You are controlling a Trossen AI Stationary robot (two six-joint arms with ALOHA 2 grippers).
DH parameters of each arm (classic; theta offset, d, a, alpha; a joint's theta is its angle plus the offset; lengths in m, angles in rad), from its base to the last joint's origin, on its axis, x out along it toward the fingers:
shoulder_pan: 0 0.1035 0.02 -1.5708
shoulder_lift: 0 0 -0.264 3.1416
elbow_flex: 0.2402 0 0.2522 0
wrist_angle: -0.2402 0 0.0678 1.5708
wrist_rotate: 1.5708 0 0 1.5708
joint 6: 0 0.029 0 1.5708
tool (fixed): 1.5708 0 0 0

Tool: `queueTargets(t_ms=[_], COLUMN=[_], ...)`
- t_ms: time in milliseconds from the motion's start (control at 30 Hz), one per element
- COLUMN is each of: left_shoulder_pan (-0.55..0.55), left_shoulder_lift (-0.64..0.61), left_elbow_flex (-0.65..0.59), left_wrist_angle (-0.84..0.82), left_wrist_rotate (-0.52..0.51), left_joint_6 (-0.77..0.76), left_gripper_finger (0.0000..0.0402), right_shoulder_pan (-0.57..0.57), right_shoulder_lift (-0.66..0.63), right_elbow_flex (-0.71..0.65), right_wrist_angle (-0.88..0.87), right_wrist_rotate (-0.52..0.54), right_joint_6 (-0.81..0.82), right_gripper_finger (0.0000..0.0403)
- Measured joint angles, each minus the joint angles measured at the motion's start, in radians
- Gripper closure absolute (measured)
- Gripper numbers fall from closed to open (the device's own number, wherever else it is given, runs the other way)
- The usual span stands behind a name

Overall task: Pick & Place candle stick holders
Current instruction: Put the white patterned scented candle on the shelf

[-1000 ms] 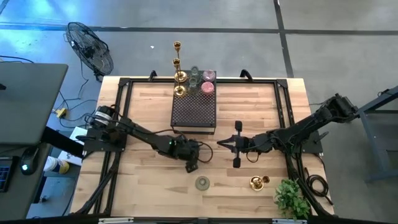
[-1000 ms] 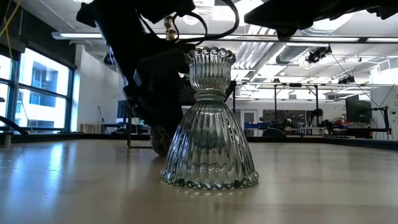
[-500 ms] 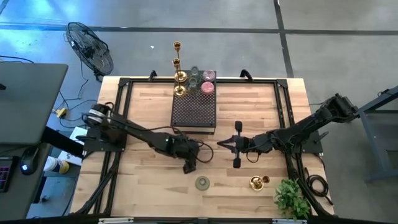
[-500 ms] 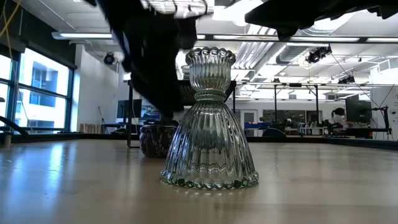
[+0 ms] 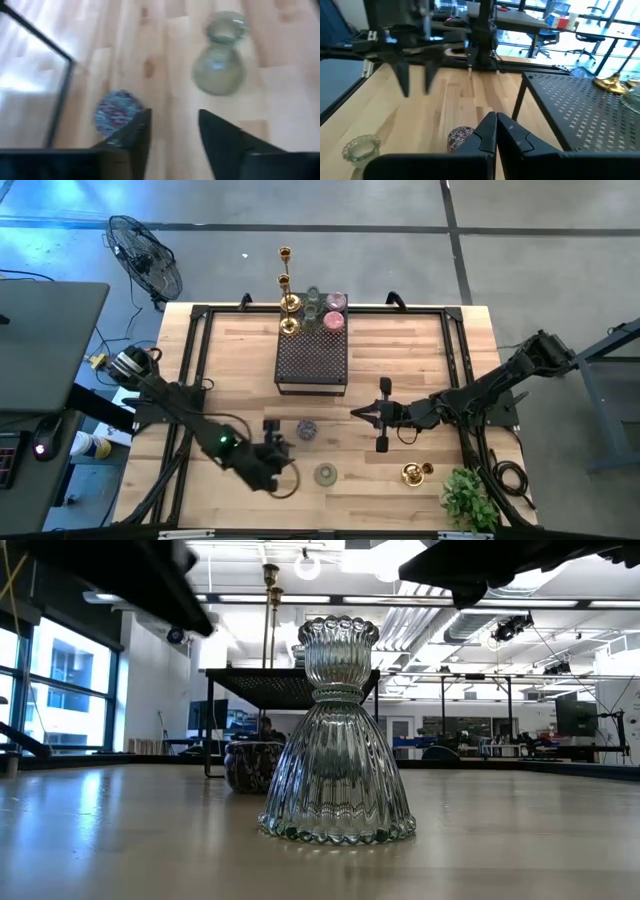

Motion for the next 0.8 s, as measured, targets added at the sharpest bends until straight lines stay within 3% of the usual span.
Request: queueTargets(t_ms=[233, 367, 500, 667, 800], left_shoulder_pan=[-0.025, -0.025, 0.003, 0.063, 0.134], left_shoulder_lift=[-0.151, -0.282, -0.405, -0.506, -0.562], left_elbow_flex=[-0.308, -0.483, -0.569, -0.578, -0.658], left_wrist_angle=[0.422, 0.668, 0.681, 0.495, 0.633], left_wrist_rotate=[0.002, 0.032, 0.034, 0.025, 0.159], left_joint_6=[0.033, 0.139, 0.053, 0.032, 0.137], left_gripper_finger=[0.0374, 0.0394, 0.0379, 0.0388, 0.0398], right_shoulder_pan=[0.02, 0.004, -0.021, -0.018, 0.014], right_shoulder_lift=[0.0, 0.0, 0.0, 0.0, 0.0], right_elbow_flex=[0.0, 0.001, 0.002, 0.003, 0.045], right_wrist_angle=[0.0, -0.002, -0.006, -0.01, -0.12], right_wrist_rotate=[0.093, 0.159, 0.145, 0.189, 0.271], right_joint_6=[0.072, 0.141, 0.185, 0.229, 0.289], right_gripper_finger=[0.0401, 0.0402, 0.0401, 0.0402, 0.0402])
